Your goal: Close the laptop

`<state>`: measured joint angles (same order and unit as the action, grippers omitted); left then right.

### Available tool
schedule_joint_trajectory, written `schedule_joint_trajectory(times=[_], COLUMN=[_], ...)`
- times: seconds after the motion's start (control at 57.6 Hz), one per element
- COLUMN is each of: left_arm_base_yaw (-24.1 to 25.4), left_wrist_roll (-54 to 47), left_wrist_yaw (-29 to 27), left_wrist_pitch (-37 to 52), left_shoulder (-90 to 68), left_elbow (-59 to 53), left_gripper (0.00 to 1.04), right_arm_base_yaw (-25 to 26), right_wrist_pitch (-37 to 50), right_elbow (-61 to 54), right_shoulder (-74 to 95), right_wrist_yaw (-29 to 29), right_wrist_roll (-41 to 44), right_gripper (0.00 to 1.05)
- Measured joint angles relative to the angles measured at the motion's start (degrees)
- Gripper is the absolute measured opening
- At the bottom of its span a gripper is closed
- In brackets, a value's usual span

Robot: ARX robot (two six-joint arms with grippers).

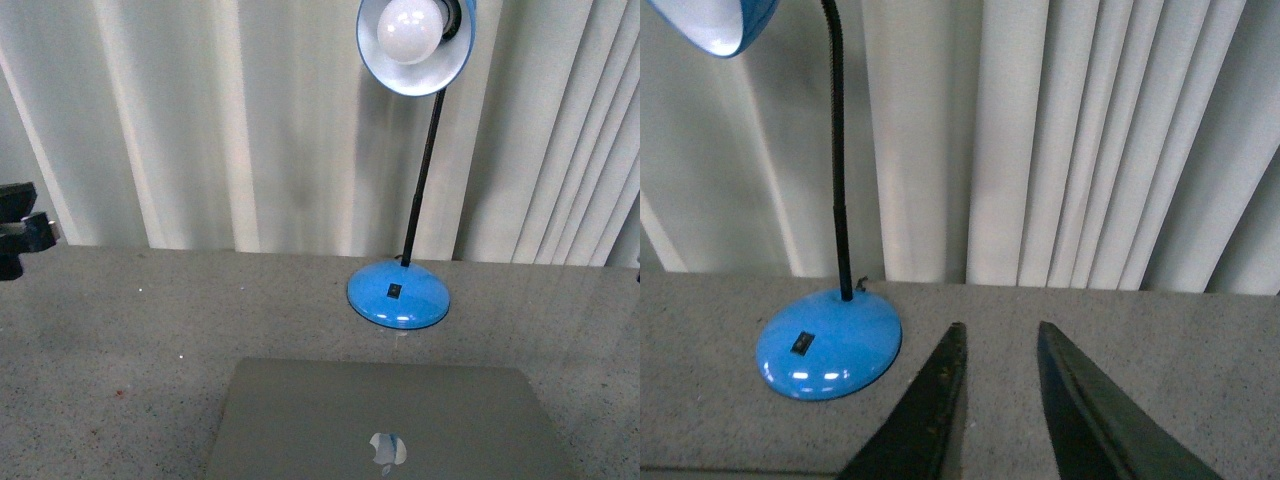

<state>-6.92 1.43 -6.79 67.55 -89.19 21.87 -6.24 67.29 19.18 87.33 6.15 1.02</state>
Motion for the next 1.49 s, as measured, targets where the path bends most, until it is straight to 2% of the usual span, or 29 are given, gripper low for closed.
schedule_joint_trajectory(times=[0.122, 0.156, 0.313, 0.382, 0.434, 0.538, 0.886, 1.493], left_arm_base_yaw=[1.0, 1.3, 2.6, 3.1, 4.9, 6.8, 6.8, 6.8], left_wrist_roll=[-0.6, -0.6, -1.0, -1.0, -1.0, -1.0, -1.0, -1.0], left_wrist_yaw=[1.2, 1.4, 2.6, 3.2, 6.1, 6.4, 6.8, 6.8], left_wrist_pitch=[-0.6, -0.8, -3.2, -4.7, -5.7, -8.9, -21.8, -43.1], left_shoulder=[4.8, 6.1, 13.2, 16.3, 18.4, 23.7, 41.0, 64.8], left_elbow=[-5.2, -6.1, -10.8, -12.6, -13.7, -15.8, -20.2, -20.3], left_gripper=[0.09, 0.04, 0.04, 0.04, 0.04, 0.04, 0.04, 0.04], right_arm_base_yaw=[0.9, 1.2, 2.4, 4.6, 5.5, 6.2, 6.2, 6.2], right_wrist_pitch=[-0.9, -1.4, -4.1, -5.8, -6.9, -10.4, -23.7, -44.4], right_elbow=[-4.5, -5.6, -9.7, -11.3, -12.2, -14.3, -18.1, -18.8], right_shoulder=[-5.3, -7.0, -13.6, -16.8, -19.0, -24.4, -41.6, -64.4], right_wrist_yaw=[-1.1, -1.3, -2.3, -5.8, -5.9, -5.9, -6.2, -6.2], right_wrist_roll=[0.0, -0.1, -0.2, -0.2, -0.2, -0.3, -0.4, -0.4], right_gripper=[0.03, 0.03, 0.03, 0.03, 0.03, 0.03, 0.03, 0.03])
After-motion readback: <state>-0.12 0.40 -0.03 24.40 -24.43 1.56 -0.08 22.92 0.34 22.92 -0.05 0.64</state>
